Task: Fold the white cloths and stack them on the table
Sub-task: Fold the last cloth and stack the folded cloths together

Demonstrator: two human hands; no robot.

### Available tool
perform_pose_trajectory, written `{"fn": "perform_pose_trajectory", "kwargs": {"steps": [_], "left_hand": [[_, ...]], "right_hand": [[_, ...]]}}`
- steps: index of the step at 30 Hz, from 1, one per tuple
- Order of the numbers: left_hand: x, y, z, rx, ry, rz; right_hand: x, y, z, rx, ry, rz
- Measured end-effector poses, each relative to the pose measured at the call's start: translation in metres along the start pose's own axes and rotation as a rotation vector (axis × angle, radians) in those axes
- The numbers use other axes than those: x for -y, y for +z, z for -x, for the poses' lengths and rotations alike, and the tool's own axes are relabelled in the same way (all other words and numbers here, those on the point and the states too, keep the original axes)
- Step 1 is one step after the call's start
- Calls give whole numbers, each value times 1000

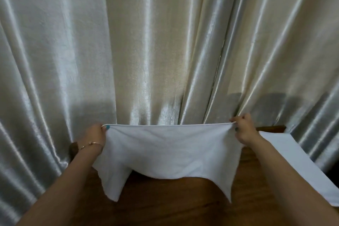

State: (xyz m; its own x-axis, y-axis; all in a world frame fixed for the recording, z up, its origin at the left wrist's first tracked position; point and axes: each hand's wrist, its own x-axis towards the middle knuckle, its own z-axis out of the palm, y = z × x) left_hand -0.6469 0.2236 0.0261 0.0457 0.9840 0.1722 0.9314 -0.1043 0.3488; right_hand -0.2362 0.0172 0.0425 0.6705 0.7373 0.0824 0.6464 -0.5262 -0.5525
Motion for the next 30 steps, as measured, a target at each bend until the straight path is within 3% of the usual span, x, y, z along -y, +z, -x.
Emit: {"fn": "perform_pose_trajectory", "kwargs": {"steps": [3,6,8,10,14,17,22,30], "left_hand": [[-13,1,-11,-26,9,2],[-24,0,-21,-131,32,88],[-30,-2,-18,-250,42,191],[-34,-4,-1,-402,61,301],[-12,14,67,-565,244,403],[33,52,129,-415,287,293],[102,113,224,-14,299,103],[163,156,300,139,289,15]], "right_hand": [[3,8,-21,-177,192,-336],[-10,3,-31,-310,125,-658],[-7,-8,-23,-485,121,-841],[-15,-15,-10,-612,67,-737],[-58,-5,38,-548,-35,-392],[-118,28,75,-513,32,-258],[-191,74,156,-418,160,-53],[-220,93,235,-338,385,104]]}}
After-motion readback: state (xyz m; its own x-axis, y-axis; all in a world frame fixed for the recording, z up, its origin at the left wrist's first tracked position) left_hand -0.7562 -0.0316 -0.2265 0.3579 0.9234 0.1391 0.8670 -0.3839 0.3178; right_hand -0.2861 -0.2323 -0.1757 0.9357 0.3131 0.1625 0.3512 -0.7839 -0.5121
